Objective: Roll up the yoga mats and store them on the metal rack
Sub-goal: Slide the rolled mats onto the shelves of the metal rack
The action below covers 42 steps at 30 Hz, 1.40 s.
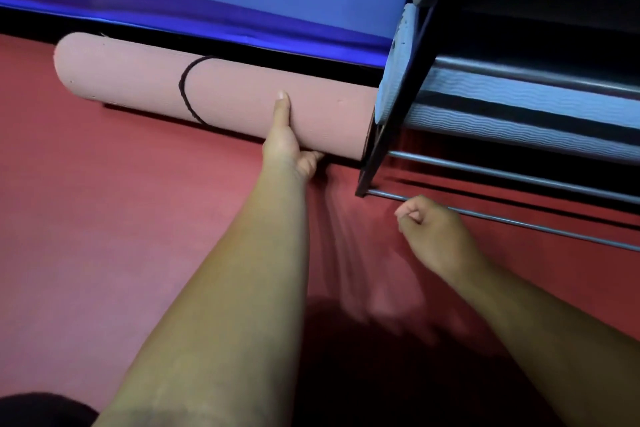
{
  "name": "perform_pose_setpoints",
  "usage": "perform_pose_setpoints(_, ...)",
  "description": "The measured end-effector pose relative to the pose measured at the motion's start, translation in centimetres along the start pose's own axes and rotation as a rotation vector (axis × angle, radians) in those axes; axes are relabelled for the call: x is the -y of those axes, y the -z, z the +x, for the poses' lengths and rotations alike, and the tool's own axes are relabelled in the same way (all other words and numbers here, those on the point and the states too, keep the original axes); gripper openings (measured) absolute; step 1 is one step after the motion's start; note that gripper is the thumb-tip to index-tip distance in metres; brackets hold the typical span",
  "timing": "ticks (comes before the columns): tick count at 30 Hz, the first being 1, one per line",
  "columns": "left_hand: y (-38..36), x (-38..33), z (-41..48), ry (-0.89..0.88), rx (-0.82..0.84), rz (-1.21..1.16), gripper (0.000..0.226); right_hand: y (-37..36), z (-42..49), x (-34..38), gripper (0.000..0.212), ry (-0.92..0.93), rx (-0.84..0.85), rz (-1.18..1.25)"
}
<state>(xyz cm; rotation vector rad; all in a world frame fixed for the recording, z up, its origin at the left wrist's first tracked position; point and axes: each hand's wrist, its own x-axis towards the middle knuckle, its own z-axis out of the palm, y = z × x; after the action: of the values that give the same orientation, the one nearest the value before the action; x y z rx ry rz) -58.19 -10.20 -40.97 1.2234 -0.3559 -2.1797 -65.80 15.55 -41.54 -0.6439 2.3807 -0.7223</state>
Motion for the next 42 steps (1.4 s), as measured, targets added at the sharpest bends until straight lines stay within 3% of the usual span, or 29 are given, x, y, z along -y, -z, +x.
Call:
perform_pose_setpoints(5,0.1,1.9,1.5,0.000,0.037,0.010,0.079,0.0,1.2,-0.3,0.023,-0.100,0.030,0.238)
perform_pose_setpoints(8,0.2,2.4,1.4,-0.005,0.108,0.019,0.062,-0.1,1.8,0.4,0.017,-0.133,0.015,0.383)
perform_pose_setpoints(11,0.0,3.8,0.5,0.014,0.193,0.033,0.048,0.0,2.9,1.4,0.015,-0.206,0.028,0.675)
perform_pose_setpoints(14,-0.2,6.0,-0.4,0.023,0.219,0.158,0.072,0.2,3.7,2.4,0.007,-0.288,0.058,0.920)
perform_pose_setpoints(16,-0.2,7.4,-0.7,0.062,0.262,0.265,0.087,0.1,4.1,2.8,0.013,-0.324,0.046,1.026)
perform_pose_setpoints(21,-0.4,7.5,-1.8,0.124,0.307,0.467,0.038,-0.2,5.4,2.9,0.045,-0.380,-0.066,1.168)
perform_pose_setpoints(25,0.2,6.1,-1.8,0.179,0.241,0.580,0.048,-0.7,7.3,3.1,0.045,-0.442,-0.123,1.449)
perform_pose_setpoints(31,1.2,4.1,-1.2,0.206,0.182,0.330,0.101,-1.0,7.9,4.0,0.052,-0.459,-0.187,1.707)
perform_pose_setpoints(35,2.3,0.6,-0.5,0.041,0.028,0.050,0.103,0.0,7.0,2.5,0.040,-0.452,-0.186,1.758)
perform_pose_setpoints(40,2.9,-1.9,0.1,0.063,0.015,0.003,0.093,2.0,5.5,-1.6,0.061,-0.398,-0.175,1.721)
perform_pose_setpoints(42,2.8,-0.9,0.2,0.086,0.041,0.107,0.085,2.7,5.2,-2.2,0.062,-0.381,-0.173,1.699)
